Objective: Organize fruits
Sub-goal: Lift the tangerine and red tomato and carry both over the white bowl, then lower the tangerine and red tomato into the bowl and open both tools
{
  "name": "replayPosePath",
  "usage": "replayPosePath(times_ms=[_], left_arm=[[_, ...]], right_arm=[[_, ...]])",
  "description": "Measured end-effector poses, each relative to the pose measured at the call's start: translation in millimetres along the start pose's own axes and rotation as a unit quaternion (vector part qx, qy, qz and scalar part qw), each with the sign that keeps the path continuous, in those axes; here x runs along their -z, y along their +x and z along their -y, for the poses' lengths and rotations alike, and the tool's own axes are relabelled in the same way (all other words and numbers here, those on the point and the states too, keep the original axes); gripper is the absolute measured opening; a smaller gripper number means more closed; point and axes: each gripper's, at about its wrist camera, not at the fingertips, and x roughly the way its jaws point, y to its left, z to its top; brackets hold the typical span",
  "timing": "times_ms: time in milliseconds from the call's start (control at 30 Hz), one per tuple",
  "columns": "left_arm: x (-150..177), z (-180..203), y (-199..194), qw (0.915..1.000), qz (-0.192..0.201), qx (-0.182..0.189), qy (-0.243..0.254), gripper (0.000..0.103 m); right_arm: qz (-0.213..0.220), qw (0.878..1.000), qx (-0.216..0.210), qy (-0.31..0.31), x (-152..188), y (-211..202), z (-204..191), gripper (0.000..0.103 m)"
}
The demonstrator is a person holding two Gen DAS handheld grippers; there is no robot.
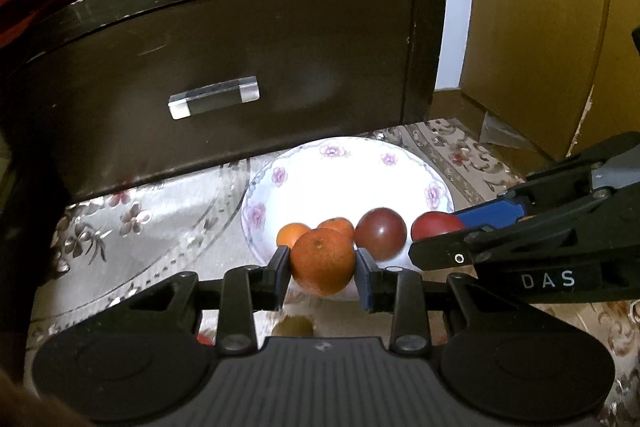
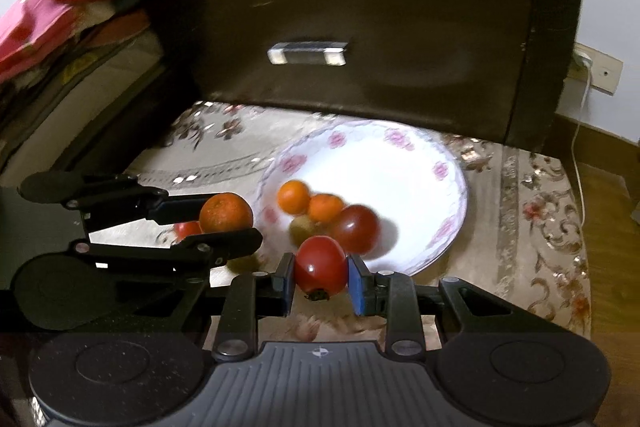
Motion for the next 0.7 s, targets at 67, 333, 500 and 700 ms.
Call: replayPosePath(times_ms=[67,333,500,700], left_arm=[[-2,0,6,1.0,-0.002,-0.002,0.001,0.039],[-16,0,27,0.9999,-0.003,-0.012,0.007,0.039],[-28,-1,43,0.9999,-0.003,-0.015,0.006,0.039],[-29,-5,61,0.9998,-0.015,-0.014,-0.003,0.039]], right_arm=[[0.001,1.0,0.003,0.006,-3,3,6,0.026],[0.002,1.0,0.004,0.006,-10,20,20,0.025],[0.01,1.0,0.012,0.008,-21,29,31,0.025],[0.01,1.0,0.018,0.016,-30,42,42,0.026]])
